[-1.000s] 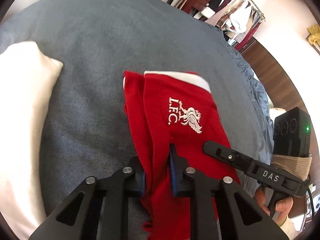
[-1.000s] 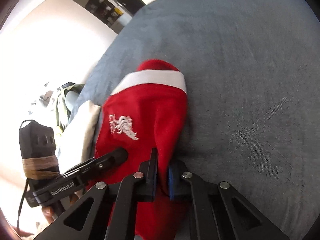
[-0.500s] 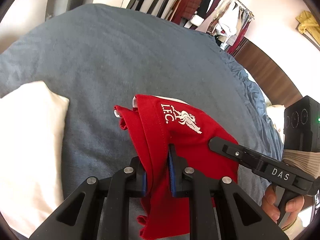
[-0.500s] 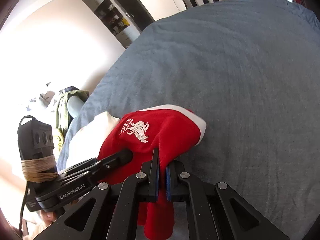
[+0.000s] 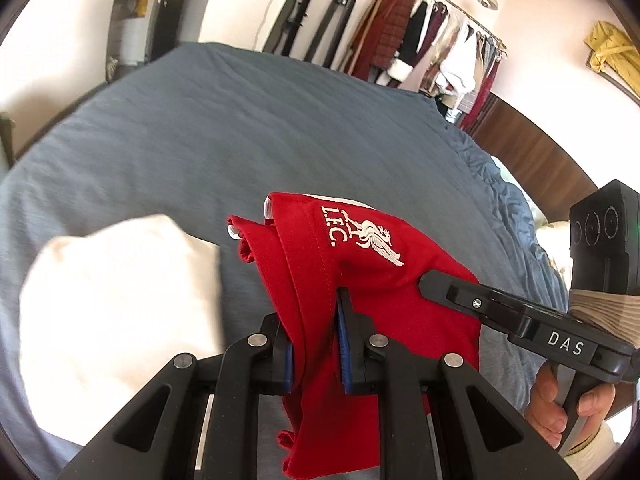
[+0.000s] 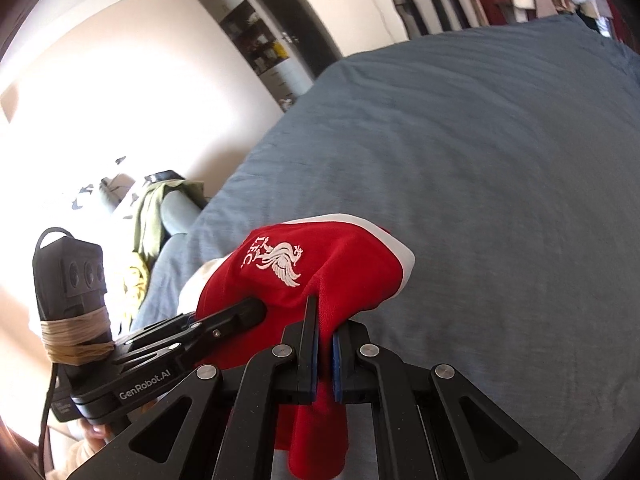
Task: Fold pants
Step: 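Lift the red LFC shorts with both grippers and carry them onto the white folded stack, then lower the LFC shorts onto the white stack and open both grippers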
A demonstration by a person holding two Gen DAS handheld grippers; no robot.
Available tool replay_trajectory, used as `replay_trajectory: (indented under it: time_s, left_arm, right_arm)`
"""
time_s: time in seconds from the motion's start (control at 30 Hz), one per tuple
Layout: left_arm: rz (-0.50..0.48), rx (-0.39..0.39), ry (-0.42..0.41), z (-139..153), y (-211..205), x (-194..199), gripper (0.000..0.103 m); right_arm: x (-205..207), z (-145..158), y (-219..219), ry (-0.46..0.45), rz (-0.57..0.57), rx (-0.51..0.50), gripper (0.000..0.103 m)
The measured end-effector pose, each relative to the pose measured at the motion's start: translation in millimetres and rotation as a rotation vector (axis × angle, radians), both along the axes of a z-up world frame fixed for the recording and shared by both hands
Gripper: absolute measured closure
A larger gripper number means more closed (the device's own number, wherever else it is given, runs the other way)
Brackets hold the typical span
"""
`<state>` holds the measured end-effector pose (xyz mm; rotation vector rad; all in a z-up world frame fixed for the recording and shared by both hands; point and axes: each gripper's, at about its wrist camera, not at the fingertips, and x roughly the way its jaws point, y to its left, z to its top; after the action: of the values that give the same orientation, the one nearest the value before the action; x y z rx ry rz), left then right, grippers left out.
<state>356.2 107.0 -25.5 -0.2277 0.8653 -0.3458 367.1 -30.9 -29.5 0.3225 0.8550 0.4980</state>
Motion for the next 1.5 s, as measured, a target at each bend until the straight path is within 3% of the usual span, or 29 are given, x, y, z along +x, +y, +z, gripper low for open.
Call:
replay_trajectory:
  time_s: [0.27,0.47,0.7,0.87,1.0,1.17,1.23,1.3,1.5]
  left_arm:
    - [0.057,0.072,-0.022,13.5,63.5,-8.2,0.085]
    - [0.099,0.092,0.009,3.2,111.5,-1.3,0.085]
    - [0.116,0.084,0.103,-28.3,147.1,15.1,0.085]
    - [0.092,0.112,0.191,-56.5,152.1,19.3,0.085]
    - [0.080,0.134,0.215,-64.2,150.1,15.6,0.084]
    - [0.107,0.181,0.250,-71.6,154.0,15.5,0.068]
    - [0.119,0.205,0.253,-74.3,155.3,13.4,0.061]
    - [0.123,0.208,0.248,-74.2,157.9,10.0,0.061]
    - [0.125,0.243,0.166,-50.0,159.5,-6.6,0.052]
  right_arm:
    - [4.9,15.6,65.4,-0.012,0.083,0.017,0.097]
    - [15.4,12.2,120.0,-0.014,0.146,0.004,0.097]
    - [30.2,-14.5,160.2,0.043,0.182,-0.028,0.097]
    - [36.6,-44.5,178.6,0.108,0.194,-0.076,0.097]
    - [37.1,-61.5,187.7,0.146,0.199,-0.097,0.097]
    - [36.4,-76.0,190.7,0.183,0.200,-0.100,0.096]
    - [36.7,-81.8,188.2,0.207,0.183,-0.106,0.089]
    - [37.3,-84.2,185.9,0.219,0.157,-0.126,0.068]
    - [32.2,-64.5,170.1,0.146,0.108,-0.145,0.066]
